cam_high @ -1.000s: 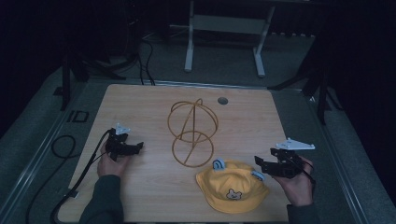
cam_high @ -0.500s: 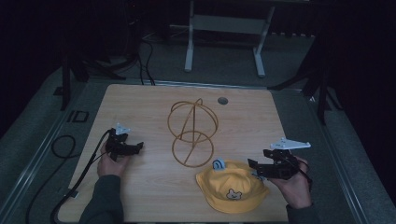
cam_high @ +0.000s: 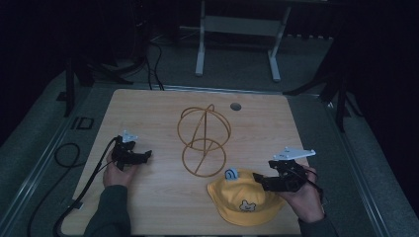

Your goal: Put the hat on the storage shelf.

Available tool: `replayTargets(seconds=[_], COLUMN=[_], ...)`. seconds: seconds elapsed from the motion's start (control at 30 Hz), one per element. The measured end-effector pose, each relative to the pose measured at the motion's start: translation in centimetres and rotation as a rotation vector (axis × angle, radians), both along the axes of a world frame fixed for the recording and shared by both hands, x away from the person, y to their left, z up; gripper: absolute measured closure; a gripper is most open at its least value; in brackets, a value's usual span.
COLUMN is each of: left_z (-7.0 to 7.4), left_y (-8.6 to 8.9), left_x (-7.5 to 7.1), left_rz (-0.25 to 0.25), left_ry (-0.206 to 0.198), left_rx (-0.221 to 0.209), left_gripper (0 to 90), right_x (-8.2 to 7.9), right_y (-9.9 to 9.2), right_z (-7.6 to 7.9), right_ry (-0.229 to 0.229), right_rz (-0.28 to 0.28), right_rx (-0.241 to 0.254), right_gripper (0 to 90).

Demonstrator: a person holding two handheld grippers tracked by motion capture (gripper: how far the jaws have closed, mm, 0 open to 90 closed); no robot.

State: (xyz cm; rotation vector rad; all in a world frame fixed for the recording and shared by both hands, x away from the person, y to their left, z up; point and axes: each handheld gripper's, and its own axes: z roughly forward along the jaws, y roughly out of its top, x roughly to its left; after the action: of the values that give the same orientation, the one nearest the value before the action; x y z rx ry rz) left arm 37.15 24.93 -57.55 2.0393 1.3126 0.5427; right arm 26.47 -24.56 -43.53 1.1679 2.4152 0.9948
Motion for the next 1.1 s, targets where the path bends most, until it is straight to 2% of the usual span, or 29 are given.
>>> replayTargets(seconds=[0.2, 0.43, 0.6, 0.77, 0.97, 1.1], left_z=[0.0, 0.0, 0.0, 0.0, 0.0, 0.0], left_y=[0.0, 0.0, 0.0, 0.0, 0.0, 0.0], left_x=[0.0, 0.0, 0.0, 0.0, 0.0, 0.0], left_rz=[0.0, 0.0, 0.0, 0.0, 0.0, 0.0], left_ry=[-0.001, 0.0, 0.0, 0.0, 0.0, 0.0], left_rx=[0.0, 0.0, 0.0, 0.0, 0.0, 0.0], left_gripper=[14.6, 14.5, 14.5, 14.5, 14.6, 14.5], right_x=[-0.5, -0.3, -0.2, 0.0, 0.2, 0.1], right_y=[0.8, 1.6, 2.0, 2.2, 2.8, 2.9], right_z=[0.1, -0.7, -1.3, -1.7, -1.9, -2.0], right_ry=[0.005, 0.052, 0.071, 0.09, 0.105, 0.111], right_rz=[0.04, 0.079, 0.101, 0.128, 0.15, 0.154], right_rx=[-0.009, -0.044, -0.064, -0.075, -0.129, -0.143], right_gripper=[26.5, 26.9, 30.3, 39.7, 43.4, 49.1])
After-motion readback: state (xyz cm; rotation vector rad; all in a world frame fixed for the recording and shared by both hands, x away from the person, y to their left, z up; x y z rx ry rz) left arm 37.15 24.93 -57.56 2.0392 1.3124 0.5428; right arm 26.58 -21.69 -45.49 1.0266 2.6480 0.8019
